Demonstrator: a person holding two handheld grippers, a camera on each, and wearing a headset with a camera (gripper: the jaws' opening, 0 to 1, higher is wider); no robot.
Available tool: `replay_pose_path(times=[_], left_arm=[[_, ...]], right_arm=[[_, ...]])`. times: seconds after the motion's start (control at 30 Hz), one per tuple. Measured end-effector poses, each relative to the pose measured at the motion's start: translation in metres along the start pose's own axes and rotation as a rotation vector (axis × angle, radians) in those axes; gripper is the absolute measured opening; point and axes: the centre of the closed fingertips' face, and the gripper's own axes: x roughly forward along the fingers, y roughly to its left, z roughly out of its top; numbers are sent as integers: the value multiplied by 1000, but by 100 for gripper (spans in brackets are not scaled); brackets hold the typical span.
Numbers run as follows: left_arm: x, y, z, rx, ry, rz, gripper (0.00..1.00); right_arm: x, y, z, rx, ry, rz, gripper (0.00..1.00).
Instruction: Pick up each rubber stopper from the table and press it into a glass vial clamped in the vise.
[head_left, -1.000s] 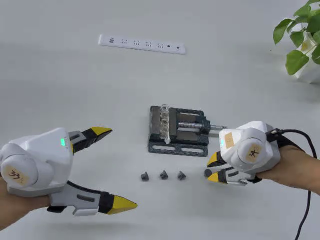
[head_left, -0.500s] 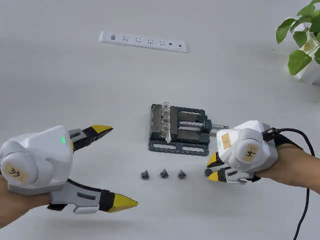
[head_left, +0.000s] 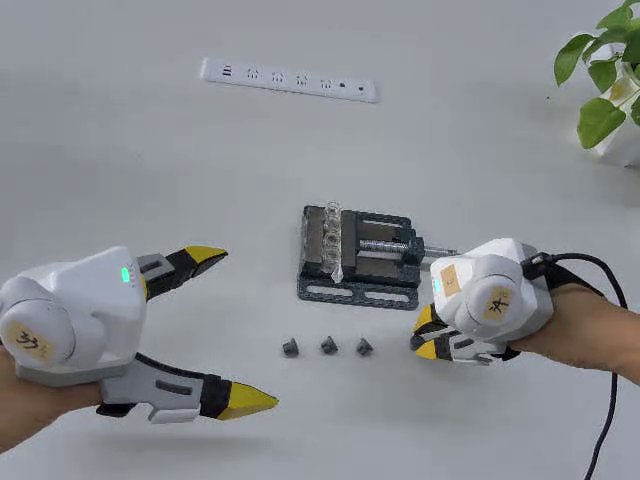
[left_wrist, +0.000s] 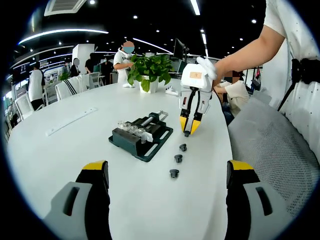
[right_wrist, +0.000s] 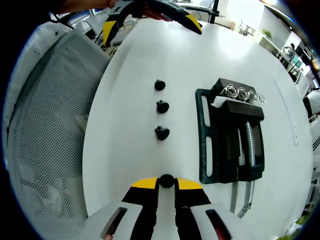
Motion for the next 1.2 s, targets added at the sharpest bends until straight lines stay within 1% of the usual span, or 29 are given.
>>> replay_pose_path(times=[0.1, 0.43, 0.7, 0.87, 1.03, 1.2], left_arm=[[0, 0, 0, -2, -1, 1, 98], [0, 1, -1, -3, 0, 1, 98], [1, 1, -1, -2, 2, -2, 98], [1, 0, 0, -1, 2, -4, 98], [1, 1, -1, 1, 4, -4, 98], [0, 1, -1, 4, 3, -5, 98]], right_arm=[[0, 1, -1, -8, 10, 1, 8], [1, 0, -1, -6, 7, 3, 8], [-1, 0, -1, 6, 2, 0, 8], [-6, 1, 1, 22, -9, 1, 7], [-18, 0, 9, 31, -22, -3, 7], [-24, -7, 17, 47, -46, -11, 7]])
